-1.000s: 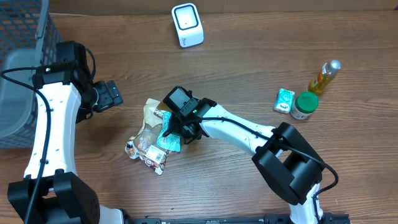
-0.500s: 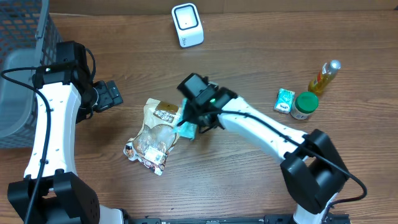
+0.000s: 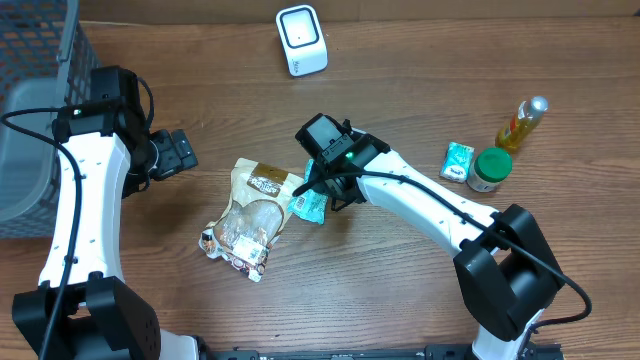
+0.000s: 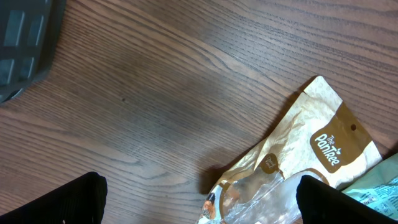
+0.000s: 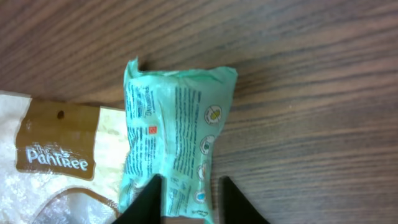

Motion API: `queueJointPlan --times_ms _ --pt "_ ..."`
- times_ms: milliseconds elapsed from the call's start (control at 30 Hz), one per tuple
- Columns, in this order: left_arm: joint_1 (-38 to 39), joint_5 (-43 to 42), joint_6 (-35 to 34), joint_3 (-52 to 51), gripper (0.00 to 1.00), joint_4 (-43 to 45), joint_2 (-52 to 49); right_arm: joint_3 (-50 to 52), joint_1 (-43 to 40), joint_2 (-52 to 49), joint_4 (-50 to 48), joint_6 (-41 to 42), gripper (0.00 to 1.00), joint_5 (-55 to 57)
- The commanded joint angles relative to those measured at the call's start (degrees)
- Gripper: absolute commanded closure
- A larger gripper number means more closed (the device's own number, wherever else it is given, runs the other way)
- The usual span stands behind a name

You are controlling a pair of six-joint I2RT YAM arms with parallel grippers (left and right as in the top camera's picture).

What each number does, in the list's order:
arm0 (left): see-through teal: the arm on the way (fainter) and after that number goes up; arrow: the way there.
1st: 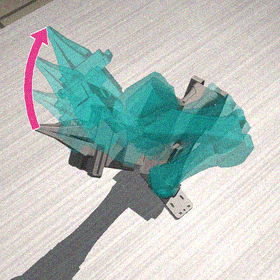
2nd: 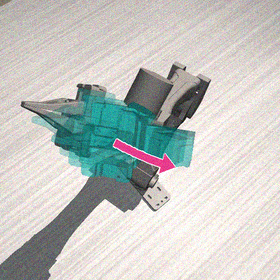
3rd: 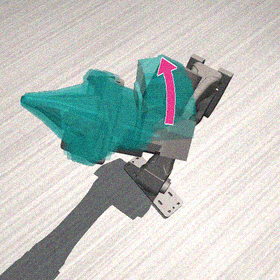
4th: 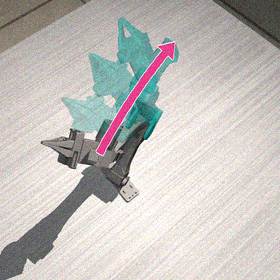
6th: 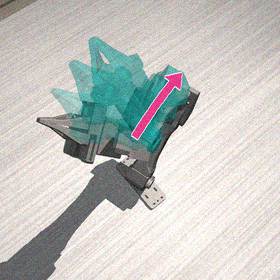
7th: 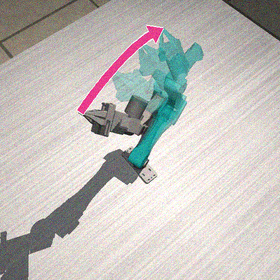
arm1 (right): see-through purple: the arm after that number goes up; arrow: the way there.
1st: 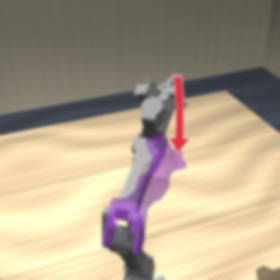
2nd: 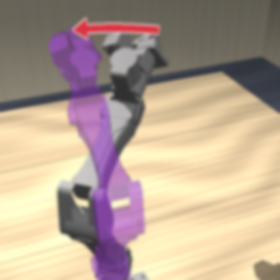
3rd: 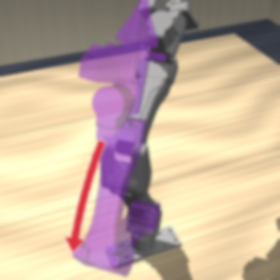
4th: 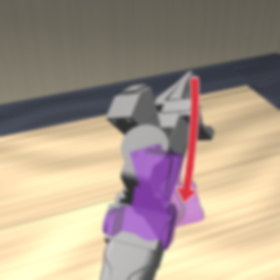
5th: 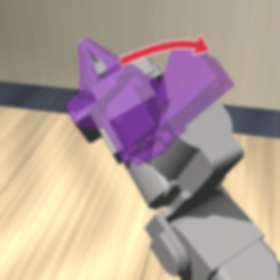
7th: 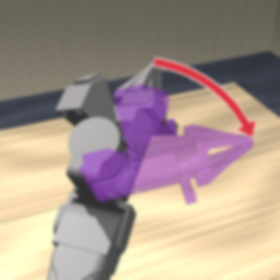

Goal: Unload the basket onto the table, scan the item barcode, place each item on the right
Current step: 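Drag the mint-green packet right off the snack bag onto the table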

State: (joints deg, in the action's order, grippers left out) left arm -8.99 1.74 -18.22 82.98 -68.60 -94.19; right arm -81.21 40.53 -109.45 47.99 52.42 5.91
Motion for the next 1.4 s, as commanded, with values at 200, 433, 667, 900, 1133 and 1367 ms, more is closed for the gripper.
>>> queueJointPlan --times_ms 200,433,667,900,1133,1367 --pt "0.02 0.15 0.02 0.26 0.0 0.07 -0.2 -0.13 0.33 -4.44 -0.98 0.07 0.61 -1.6" --pt "0.02 0.15 0.02 0.26 0.01 0.07 -0.2 -0.13 0.2 -7.06 -1.99 0.02 0.73 -1.51" --pt "0.02 0.15 0.02 0.26 0.0 0.07 -0.2 -0.26 -0.24 -6.47 0.76 -0.02 0.87 1.62" --pt "0.02 0.15 0.02 0.26 0.0 0.07 -0.2 -0.28 -2.36 -3.52 4.15 0.02 0.9 1.99" --pt "0.02 0.15 0.02 0.26 0.01 0.07 -0.2 -0.28 -5.75 -1.95 6.19 0.02 0.9 1.99" --pt "0.02 0.15 0.02 0.26 0.0 0.07 -0.2 -0.28 -9.35 -1.33 11.56 -3.5 0.93 2.25"
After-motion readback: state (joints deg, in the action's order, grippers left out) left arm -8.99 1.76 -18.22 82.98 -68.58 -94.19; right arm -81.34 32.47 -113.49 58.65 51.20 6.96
